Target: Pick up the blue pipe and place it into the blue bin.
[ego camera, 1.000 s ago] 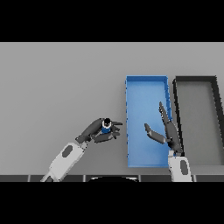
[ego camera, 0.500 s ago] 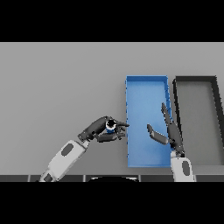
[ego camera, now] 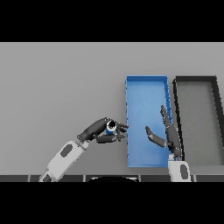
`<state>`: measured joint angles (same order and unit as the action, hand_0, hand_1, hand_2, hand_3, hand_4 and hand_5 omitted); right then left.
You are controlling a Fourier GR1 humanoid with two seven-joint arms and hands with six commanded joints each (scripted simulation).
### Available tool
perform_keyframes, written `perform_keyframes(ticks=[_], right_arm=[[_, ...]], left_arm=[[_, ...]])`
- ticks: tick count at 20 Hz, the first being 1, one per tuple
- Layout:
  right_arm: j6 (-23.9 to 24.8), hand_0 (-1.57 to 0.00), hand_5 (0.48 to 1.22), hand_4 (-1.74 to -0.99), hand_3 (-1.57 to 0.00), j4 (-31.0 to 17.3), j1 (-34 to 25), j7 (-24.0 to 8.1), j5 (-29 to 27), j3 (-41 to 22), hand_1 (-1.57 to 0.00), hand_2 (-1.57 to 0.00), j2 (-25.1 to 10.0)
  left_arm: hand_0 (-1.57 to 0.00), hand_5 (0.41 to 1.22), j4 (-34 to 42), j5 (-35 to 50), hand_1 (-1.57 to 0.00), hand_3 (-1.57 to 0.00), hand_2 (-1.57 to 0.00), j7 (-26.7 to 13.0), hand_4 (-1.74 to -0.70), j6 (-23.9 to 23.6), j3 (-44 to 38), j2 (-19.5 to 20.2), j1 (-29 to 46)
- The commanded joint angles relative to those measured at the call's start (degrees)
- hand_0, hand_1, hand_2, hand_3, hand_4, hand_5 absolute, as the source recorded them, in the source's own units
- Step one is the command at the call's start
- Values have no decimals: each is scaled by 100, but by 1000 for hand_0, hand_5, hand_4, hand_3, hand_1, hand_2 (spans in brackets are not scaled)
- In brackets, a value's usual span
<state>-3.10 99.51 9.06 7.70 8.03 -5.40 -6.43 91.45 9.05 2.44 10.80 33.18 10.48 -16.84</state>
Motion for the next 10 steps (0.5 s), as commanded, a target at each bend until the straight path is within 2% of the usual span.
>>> perform_keyframes(ticks=[1,2,3,7,10], right_arm=[[-55,1,619,-1191,1,14,-70,-88,-79,17,1,1,-16],[-212,1,610,-1195,1,137,-65,-18,-289,60,1,1,-83],[-467,1,604,-1197,1,255,-168,-110,-690,113,1,1,-131],[-1342,1,550,-1232,1,929,-476,-823,-1679,45,1,1,-704],[-1707,1,518,-1274,1,1482,-861,-1336,-1989,-198,1,1,-1121]], left_arm=[[-1570,1220,-51,-13,-1571,-1438,-1571,-51,-1731,-8,-18,-19,-60],[-1571,1221,-88,-17,-1571,-1438,-1571,-81,-1731,-26,-31,-47,-76],[-1571,1221,-107,-27,-1571,-1438,-1571,-10,-1731,5,-22,-30,-28],[-1571,1221,-142,-21,-1571,-1440,-1571,-34,-1730,62,-61,-29,-123],[-1571,1221,-179,-41,-1571,-1440,-1571,-51,-1731,38,-52,-76,-68]])
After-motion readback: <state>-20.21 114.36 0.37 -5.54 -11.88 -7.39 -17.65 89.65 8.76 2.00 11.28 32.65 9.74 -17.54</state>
